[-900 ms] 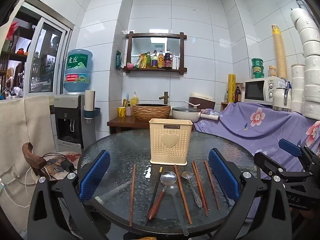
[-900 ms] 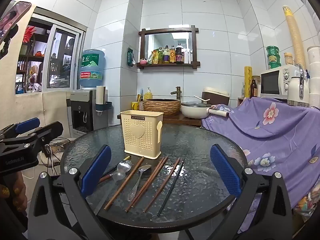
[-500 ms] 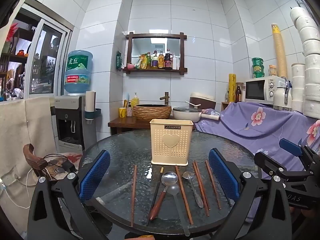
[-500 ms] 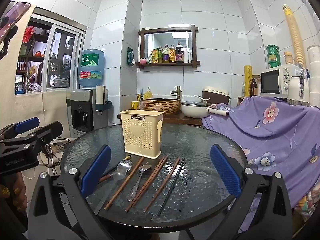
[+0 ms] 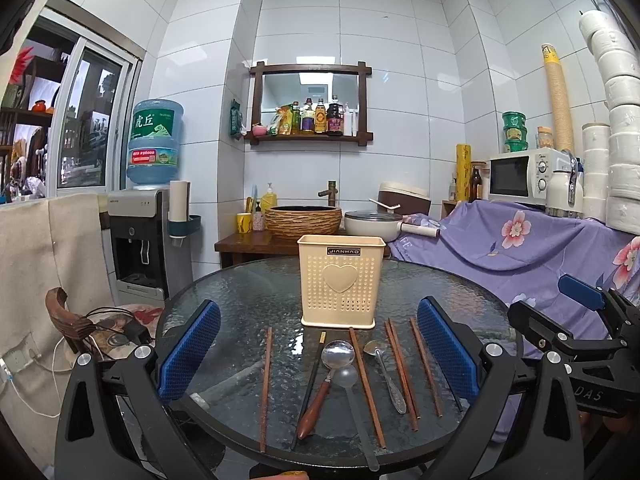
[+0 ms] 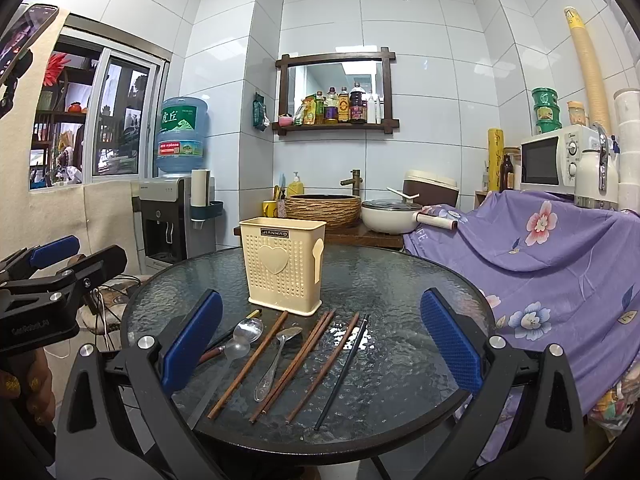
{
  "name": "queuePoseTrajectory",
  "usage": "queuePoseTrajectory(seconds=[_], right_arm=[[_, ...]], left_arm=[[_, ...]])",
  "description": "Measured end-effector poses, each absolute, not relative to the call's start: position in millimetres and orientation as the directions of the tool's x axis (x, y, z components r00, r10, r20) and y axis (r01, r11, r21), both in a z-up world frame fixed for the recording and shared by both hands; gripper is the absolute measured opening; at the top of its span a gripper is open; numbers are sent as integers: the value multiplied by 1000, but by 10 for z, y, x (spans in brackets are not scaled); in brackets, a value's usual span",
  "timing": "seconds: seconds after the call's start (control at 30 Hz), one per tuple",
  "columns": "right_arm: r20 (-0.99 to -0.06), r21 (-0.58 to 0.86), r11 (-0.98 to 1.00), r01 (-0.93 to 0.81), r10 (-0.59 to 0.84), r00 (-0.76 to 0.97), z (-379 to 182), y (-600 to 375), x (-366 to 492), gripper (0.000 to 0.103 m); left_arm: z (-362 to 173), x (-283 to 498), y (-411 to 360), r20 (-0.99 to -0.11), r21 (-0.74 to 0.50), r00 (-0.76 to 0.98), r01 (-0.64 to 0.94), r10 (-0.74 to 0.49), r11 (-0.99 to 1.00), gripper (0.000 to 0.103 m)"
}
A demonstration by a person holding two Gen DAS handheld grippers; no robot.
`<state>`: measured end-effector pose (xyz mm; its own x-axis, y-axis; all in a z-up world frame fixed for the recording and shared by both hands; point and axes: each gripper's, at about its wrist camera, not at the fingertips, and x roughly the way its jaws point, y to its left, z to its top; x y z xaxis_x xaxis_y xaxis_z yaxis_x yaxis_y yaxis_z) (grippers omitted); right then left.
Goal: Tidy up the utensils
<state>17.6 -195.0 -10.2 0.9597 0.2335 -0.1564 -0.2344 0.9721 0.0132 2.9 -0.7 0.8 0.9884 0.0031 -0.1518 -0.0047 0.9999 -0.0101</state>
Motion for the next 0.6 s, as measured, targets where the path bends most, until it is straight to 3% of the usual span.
queuePoseTrajectory(seconds=[0.6], right_arm=[[-159,12,972,-235,234,959,-101,-1970,190,98]], left_arm=[[1,22,-20,-148,-9,989,-6,5,1000,97]])
